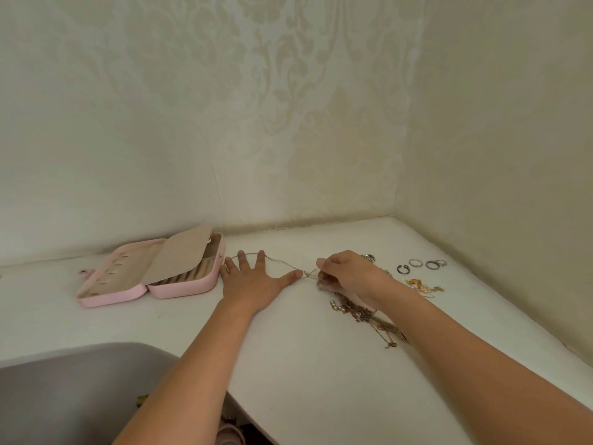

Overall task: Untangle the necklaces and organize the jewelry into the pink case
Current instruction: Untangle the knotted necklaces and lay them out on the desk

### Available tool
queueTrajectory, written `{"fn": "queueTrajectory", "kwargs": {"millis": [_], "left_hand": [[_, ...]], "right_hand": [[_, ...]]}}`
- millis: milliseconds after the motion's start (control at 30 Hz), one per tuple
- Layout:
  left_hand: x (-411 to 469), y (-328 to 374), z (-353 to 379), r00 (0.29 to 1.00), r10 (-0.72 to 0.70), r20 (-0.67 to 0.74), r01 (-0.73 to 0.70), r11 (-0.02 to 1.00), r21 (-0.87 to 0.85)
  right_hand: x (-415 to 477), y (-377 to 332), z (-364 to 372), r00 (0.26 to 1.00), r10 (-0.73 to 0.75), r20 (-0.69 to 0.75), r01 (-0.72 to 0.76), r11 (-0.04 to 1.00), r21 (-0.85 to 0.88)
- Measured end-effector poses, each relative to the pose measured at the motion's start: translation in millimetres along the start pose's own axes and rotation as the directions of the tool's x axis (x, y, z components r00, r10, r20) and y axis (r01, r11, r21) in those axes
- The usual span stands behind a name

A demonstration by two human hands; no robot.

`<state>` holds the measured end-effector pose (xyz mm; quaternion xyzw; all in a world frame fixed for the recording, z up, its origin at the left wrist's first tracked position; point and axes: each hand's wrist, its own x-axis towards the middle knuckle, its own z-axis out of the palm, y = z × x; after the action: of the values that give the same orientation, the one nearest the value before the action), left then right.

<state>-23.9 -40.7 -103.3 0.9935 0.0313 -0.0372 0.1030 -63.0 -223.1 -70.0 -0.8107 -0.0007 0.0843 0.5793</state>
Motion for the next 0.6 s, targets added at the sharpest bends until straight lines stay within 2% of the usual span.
{"fn": "queueTrajectory", "kwargs": {"millis": [133, 233, 300, 367, 433, 500, 600], "left_hand": [[0, 0, 0, 1.000, -0.005, 0.003, 0.005, 1.000, 0.002], [0, 0, 0, 1.000, -0.007, 0.001, 0.007, 1.000, 0.007], [0, 0, 0, 1.000, -0.008, 0.003, 0.008, 1.000, 0.007], [-1, 0, 0, 1.000, -0.006, 0.009, 0.006, 1.000, 0.007], [0, 0, -1, 1.000, -0.006, 0.009, 0.006, 1.000, 0.006], [0, 0, -1, 1.000, -0.007, 0.009, 0.007, 1.000, 0.011], [-3, 0, -1, 1.000, -0.003, 0.007, 0.003, 1.000, 0.026]], "right_hand": [[-1, -1, -7, 0.999, -0.031, 0.035, 0.023, 0.977, 0.211], [-4, -3, -13, 0.997, -0.044, 0.059, 0.013, 0.893, 0.449], [-8, -6, -19, 0.997, -0.040, 0.072, -0.004, 0.850, 0.527], [-12, -9, -29, 0.998, -0.026, 0.064, -0.002, 0.916, 0.400], [-18, -10, -36, 1.000, -0.017, 0.019, 0.015, 0.996, 0.089], [-20, -10, -36, 0.993, -0.076, -0.090, 0.059, 0.983, -0.173], [-19, -10, -24, 0.936, -0.225, -0.269, 0.111, 0.918, -0.381]]}}
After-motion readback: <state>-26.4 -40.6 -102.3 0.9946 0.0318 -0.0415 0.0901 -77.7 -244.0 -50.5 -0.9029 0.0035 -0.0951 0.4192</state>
